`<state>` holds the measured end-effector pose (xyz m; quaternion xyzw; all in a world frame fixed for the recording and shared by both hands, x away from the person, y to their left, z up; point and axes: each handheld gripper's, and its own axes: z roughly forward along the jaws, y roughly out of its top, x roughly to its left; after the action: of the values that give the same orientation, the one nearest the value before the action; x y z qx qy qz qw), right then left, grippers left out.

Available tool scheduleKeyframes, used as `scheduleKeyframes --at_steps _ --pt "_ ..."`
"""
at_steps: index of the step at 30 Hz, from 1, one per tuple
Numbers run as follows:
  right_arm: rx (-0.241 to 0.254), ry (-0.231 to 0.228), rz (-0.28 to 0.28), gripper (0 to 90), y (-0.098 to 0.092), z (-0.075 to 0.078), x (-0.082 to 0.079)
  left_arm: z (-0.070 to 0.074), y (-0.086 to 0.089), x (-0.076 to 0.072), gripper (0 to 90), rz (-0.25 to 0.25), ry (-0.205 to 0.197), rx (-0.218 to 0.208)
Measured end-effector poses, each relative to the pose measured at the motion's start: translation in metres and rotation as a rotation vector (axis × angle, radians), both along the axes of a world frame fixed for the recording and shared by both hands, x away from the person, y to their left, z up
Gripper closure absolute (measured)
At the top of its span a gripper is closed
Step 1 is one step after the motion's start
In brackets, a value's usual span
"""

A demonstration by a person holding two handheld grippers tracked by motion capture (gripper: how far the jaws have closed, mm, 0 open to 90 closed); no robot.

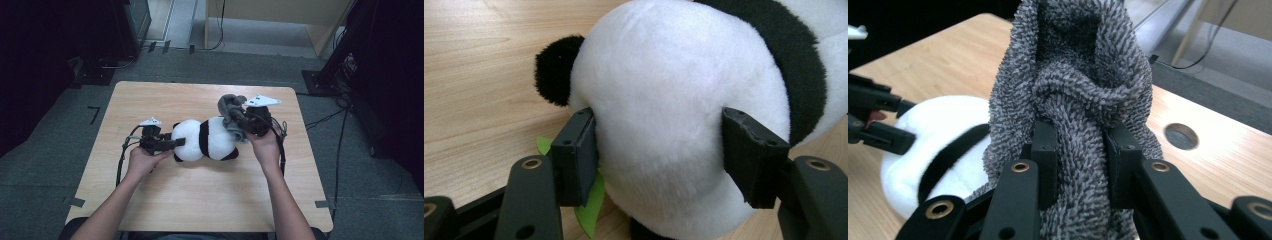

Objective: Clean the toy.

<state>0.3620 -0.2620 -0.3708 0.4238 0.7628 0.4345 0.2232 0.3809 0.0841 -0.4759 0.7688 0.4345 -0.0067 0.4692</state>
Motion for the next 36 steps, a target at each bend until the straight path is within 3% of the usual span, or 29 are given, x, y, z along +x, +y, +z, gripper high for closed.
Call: scheduleKeyframes --at_steps 5,10,12,24,30,36 --pt "0.052 0.036 0.012 72.2 -0.016 -0.01 -0.001 -0.001 0.0 0.001 36.0 -0.003 -0.007 -0.006" --pt "0.051 0.084 0.046 72.0 -0.008 -0.03 -0.001 -0.001 0.0 0.003 35.9 -0.008 -0.007 -0.007" --pt "0.051 0.07 0.037 72.1 -0.005 -0.036 -0.001 -0.001 0.0 0.003 35.9 -0.008 -0.004 -0.01" --pt "0.086 0.103 -0.002 72.1 -0.016 -0.054 0.002 -0.001 -0.001 0.005 35.7 -0.005 -0.004 -0.025" --pt "0.129 0.134 -0.01 72.5 -0.024 -0.066 0.006 -0.001 -0.001 0.005 35.7 -0.001 0.0 -0.028" --pt "0.127 0.188 -0.046 71.5 -0.028 -0.076 0.009 -0.001 0.0 0.005 35.6 -0.001 0.004 -0.027"
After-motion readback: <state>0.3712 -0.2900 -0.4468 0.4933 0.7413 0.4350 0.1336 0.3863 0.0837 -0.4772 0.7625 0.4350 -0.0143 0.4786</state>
